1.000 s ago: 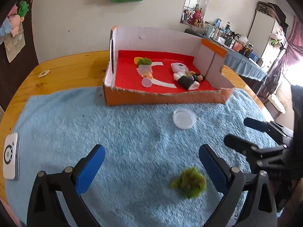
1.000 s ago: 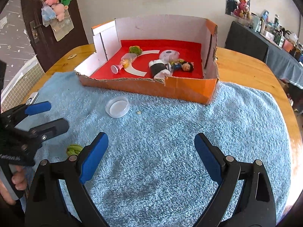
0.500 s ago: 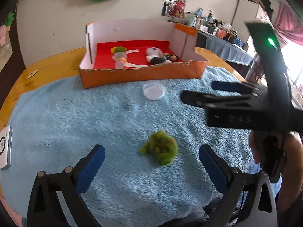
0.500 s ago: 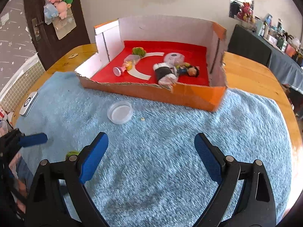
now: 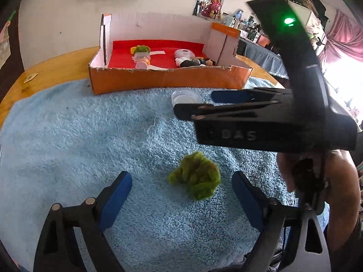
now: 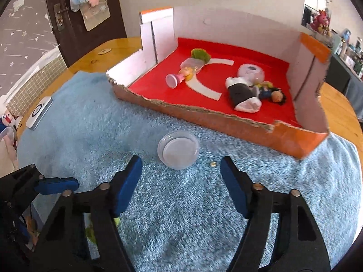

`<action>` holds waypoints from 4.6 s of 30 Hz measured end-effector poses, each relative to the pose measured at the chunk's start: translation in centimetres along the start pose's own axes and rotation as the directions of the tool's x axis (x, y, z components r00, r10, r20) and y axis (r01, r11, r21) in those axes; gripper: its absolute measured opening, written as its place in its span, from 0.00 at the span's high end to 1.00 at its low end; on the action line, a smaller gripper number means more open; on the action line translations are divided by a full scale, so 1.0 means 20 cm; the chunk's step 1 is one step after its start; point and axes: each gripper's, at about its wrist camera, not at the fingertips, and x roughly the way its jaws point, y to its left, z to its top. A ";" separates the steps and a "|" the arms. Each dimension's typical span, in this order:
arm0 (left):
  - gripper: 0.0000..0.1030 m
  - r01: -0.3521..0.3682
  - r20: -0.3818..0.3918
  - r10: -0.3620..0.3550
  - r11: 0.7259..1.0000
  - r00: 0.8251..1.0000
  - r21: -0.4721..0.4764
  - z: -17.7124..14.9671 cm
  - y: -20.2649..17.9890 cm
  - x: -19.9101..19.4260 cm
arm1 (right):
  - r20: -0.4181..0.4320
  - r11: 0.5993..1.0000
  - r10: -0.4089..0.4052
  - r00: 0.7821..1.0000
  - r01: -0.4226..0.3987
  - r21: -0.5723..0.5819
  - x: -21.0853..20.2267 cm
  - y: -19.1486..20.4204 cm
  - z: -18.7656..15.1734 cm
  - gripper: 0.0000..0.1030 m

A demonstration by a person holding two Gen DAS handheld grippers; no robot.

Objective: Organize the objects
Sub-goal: 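Move the left tool to the green pom-pom while the right tool reaches the clear lid, then grasp the green pom-pom with the left tool while the right tool grasps the clear lid, then lift the pom-pom and lid and carry both over the red mat, then lower the pom-pom and lid onto the red mat and open both tools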

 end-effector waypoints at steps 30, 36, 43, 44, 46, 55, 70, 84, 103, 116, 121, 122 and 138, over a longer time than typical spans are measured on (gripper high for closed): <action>0.59 -0.065 0.032 0.064 0.997 0.997 0.028 0.07 0.01 0.03 | 0.015 0.999 -0.032 0.999 0.032 0.008 -0.01 0.00 -0.02 0.62; 0.59 -0.072 0.028 0.072 0.997 0.997 0.001 0.11 0.08 0.06 | 0.022 0.999 -0.026 0.999 0.025 0.036 -0.06 -0.02 -0.05 0.62; 0.59 -0.058 0.033 0.059 0.998 0.998 -0.006 0.17 0.11 0.08 | 0.043 0.998 -0.028 0.999 0.026 0.061 -0.14 -0.04 -0.10 0.62; 0.59 -0.056 0.036 0.056 0.998 0.998 -0.004 0.18 0.11 0.08 | 0.045 0.998 -0.027 0.999 0.024 0.064 -0.15 -0.04 -0.11 0.62; 0.59 -0.049 0.039 0.049 0.999 0.998 -0.001 0.20 0.11 0.08 | 0.051 0.997 -0.028 0.998 0.024 0.072 -0.18 -0.05 -0.11 0.62; 0.59 -0.037 0.074 0.036 0.999 0.997 0.011 0.34 0.11 0.04 | 0.097 0.996 -0.018 0.995 0.009 0.093 -0.29 -0.08 -0.06 0.62; 0.59 -0.050 0.119 0.048 0.999 0.992 0.018 0.59 0.11 0.05 | 0.136 0.997 0.005 0.991 -0.016 0.081 -0.34 -0.12 0.11 0.62; 0.59 -0.036 0.092 0.034 0.999 0.995 0.017 0.78 0.15 0.17 | 0.125 0.995 -0.004 0.992 -0.008 0.095 -0.25 -0.22 0.25 0.62; 0.59 -0.025 -0.034 0.026 0.999 0.999 0.032 0.79 0.21 0.39 | 0.026 0.992 0.057 0.998 -0.060 0.108 0.00 -0.31 0.32 0.62; 0.59 -0.036 -0.076 0.038 0.999 0.996 0.023 0.79 0.26 0.47 | -0.039 0.989 0.082 0.996 -0.077 0.128 0.12 -0.33 0.32 0.62; 0.59 -0.044 -0.077 0.044 0.999 0.996 0.013 0.80 0.28 0.49 | -0.043 0.993 0.016 0.999 -0.011 0.119 0.13 -0.35 0.32 0.62; 0.59 -0.045 -0.076 0.046 0.999 0.996 0.010 0.81 0.29 0.50 | -0.043 0.993 0.003 0.999 0.002 0.116 0.13 -0.36 0.33 0.62; 0.59 -0.076 -0.054 0.076 0.997 0.996 -0.002 0.85 0.29 0.55 | -0.047 0.994 -0.039 0.998 0.044 0.098 0.16 -0.35 0.31 0.62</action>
